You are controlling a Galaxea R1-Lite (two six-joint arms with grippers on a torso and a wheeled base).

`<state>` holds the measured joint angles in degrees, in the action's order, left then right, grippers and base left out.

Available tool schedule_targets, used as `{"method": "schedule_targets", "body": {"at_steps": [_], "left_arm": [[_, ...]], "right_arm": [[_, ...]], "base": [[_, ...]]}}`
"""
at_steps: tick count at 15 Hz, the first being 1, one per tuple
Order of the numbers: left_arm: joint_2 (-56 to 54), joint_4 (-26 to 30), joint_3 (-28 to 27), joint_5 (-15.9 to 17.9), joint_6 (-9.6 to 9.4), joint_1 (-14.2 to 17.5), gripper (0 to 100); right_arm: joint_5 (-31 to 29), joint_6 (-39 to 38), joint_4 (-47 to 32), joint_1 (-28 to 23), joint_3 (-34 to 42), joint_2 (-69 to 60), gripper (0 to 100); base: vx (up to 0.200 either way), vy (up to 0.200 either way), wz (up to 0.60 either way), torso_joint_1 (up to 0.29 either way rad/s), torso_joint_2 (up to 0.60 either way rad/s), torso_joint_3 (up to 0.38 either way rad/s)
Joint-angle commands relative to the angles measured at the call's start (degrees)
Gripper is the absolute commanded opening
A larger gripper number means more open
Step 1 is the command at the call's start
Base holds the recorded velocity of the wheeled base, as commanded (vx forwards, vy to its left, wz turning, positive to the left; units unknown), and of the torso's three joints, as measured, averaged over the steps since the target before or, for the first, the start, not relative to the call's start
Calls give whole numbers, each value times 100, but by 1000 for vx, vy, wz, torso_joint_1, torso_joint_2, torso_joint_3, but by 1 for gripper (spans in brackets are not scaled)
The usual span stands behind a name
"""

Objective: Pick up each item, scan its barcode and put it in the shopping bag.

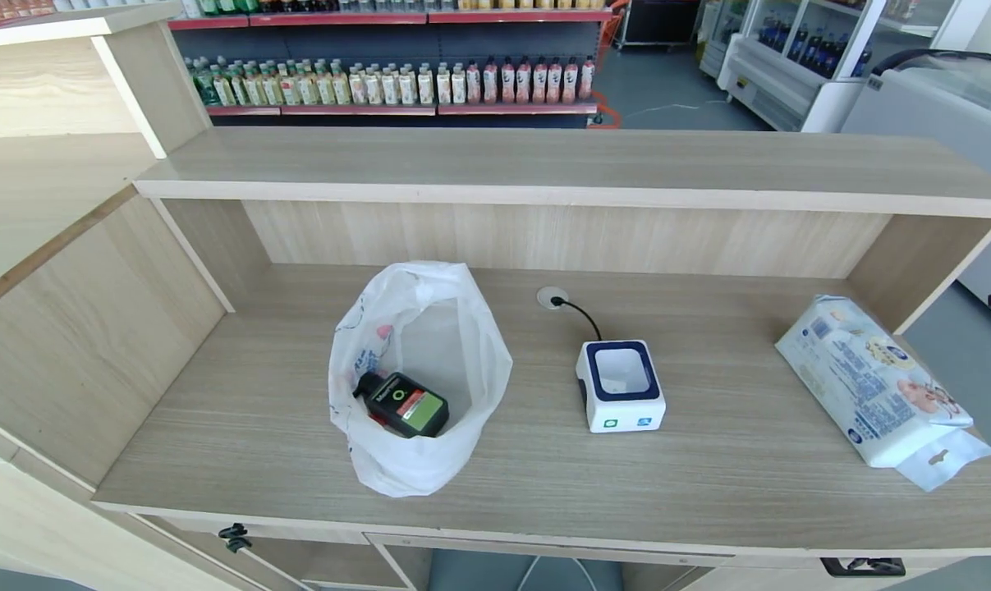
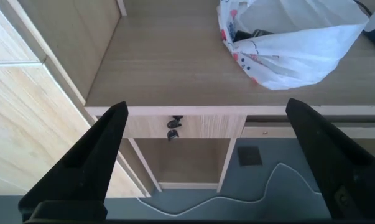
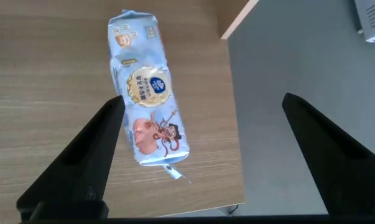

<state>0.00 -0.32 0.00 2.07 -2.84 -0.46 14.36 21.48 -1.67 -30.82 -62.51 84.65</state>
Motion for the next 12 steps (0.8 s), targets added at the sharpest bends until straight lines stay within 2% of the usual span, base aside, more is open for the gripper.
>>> {"method": "schedule_targets", "body": {"at_steps": [1, 4, 8, 12], "left_arm": [[0, -3, 0, 4, -6, 2, 100], [0, -3, 0, -5, 3, 2, 100], [0, -3, 0, 4, -6, 2, 100], [0, -3, 0, -5, -6, 2, 100]], "right_arm": [[515, 58, -18, -65, -94, 675, 100], [1253, 374, -26, -3, 2, 1176, 100], [1315, 1034, -158, -3, 73, 1642, 100], [1306, 1183, -141, -30, 37, 1994, 100]], "base": [[0, 0, 0, 0, 0, 0], [0, 0, 0, 0, 0, 0], [0, 0, 0, 0, 0, 0], [0, 0, 0, 0, 0, 0]]}}
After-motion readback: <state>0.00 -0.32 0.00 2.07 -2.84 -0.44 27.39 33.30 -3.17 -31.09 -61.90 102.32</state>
